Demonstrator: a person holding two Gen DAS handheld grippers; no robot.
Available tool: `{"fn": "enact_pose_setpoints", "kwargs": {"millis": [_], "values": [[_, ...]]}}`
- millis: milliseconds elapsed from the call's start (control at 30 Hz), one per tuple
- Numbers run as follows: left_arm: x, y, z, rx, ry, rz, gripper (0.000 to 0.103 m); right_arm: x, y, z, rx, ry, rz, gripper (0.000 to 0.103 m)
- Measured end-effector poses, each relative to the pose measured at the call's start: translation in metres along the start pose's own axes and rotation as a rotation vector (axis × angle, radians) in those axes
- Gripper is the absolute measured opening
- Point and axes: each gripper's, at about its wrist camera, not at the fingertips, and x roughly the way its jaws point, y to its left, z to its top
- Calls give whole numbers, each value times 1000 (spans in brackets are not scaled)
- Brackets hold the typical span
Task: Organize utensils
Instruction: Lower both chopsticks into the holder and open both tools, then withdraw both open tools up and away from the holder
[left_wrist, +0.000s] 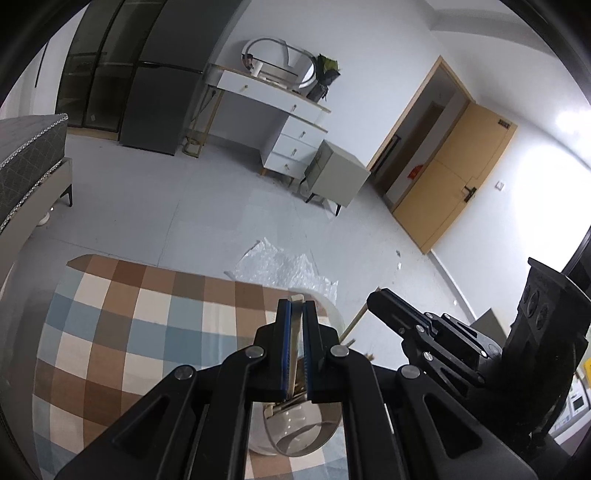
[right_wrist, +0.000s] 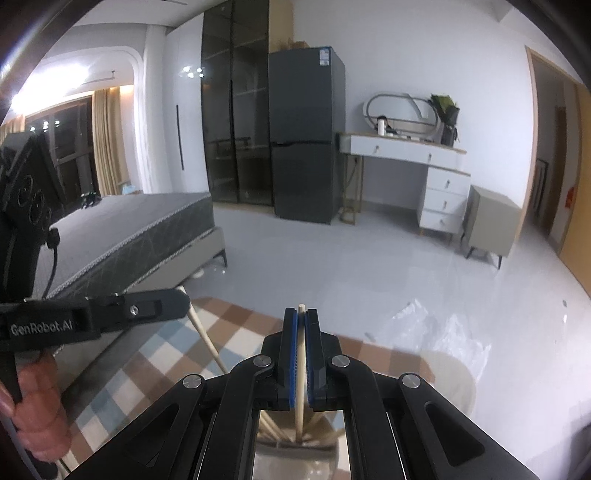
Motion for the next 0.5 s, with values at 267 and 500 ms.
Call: {"fn": "enact_pose_setpoints", "kwargs": {"millis": [267, 500], "values": [[16, -10, -19, 44, 113, 19, 1, -3, -7, -22, 29, 19, 16, 3], [18, -18, -25, 74, 168, 32, 1, 2, -14, -40, 64, 87, 0, 0]]}}
